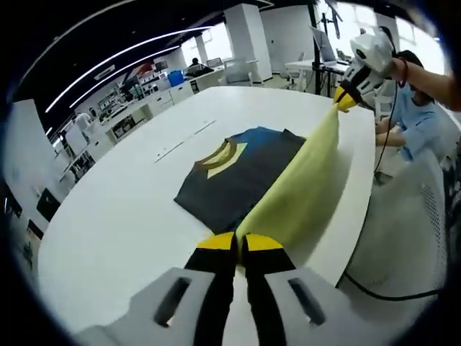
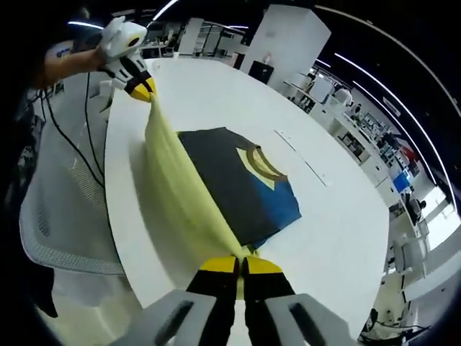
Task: Fold the garment on the visible template until the final outline fits inside the template.
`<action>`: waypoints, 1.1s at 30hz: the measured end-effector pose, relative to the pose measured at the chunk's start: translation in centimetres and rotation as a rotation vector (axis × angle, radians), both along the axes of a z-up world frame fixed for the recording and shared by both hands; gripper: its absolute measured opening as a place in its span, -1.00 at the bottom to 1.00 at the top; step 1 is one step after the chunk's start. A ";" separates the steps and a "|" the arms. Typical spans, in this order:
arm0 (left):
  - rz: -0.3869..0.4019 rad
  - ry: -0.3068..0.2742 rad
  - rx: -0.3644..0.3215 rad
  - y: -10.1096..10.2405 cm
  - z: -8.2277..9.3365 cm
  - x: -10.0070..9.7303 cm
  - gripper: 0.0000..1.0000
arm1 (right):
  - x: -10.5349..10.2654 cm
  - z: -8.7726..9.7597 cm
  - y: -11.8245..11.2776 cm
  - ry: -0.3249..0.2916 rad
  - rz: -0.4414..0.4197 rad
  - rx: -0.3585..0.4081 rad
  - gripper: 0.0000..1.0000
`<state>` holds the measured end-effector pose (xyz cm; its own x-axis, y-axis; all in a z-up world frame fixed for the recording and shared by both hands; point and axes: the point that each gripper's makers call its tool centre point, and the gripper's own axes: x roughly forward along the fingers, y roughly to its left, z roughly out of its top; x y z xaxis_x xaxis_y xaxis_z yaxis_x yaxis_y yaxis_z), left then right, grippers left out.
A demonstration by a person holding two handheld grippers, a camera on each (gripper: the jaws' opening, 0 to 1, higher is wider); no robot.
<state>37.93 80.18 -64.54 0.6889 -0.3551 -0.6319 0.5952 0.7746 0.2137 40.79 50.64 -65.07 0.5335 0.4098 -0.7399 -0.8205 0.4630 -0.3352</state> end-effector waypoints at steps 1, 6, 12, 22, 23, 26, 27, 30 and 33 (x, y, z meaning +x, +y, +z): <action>0.006 -0.009 0.000 0.0 0.2 0.4 -0.98 | 0.2 0.1 0.1 -0.005 -0.004 0.003 -1.00; 0.042 -0.030 -0.044 0.3 1.1 1.7 -0.98 | 1.6 0.8 0.0 -0.041 -0.023 0.008 -1.00; 0.064 -0.059 -0.037 0.9 1.7 3.1 -0.98 | 3.1 2.1 0.4 -0.093 -0.030 0.023 -1.00; 0.123 -0.125 -0.031 1.2 3.4 6.1 -0.98 | 6.2 3.5 0.9 -0.194 -0.020 -0.027 -1.00; 0.127 -0.136 -0.038 1.2 3.7 6.5 -0.98 | 6.6 3.6 0.9 -0.202 -0.021 -0.032 -1.00; 0.143 -0.153 -0.044 1.3 4.1 7.3 -0.98 | 7.5 3.9 0.9 -0.211 -0.030 -0.025 -1.00; 0.153 -0.159 -0.046 1.4 4.1 7.7 -0.98 | 7.8 3.9 0.9 -0.218 -0.034 -0.021 -1.00; 0.178 -0.169 -0.058 1.6 4.2 8.5 -0.98 | 8.7 4.1 1.1 -0.237 -0.045 -0.014 -1.00; 0.210 -0.182 -0.074 1.8 4.2 9.5 -0.98 | 9.8 4.1 1.4 -0.256 -0.057 -0.018 -1.00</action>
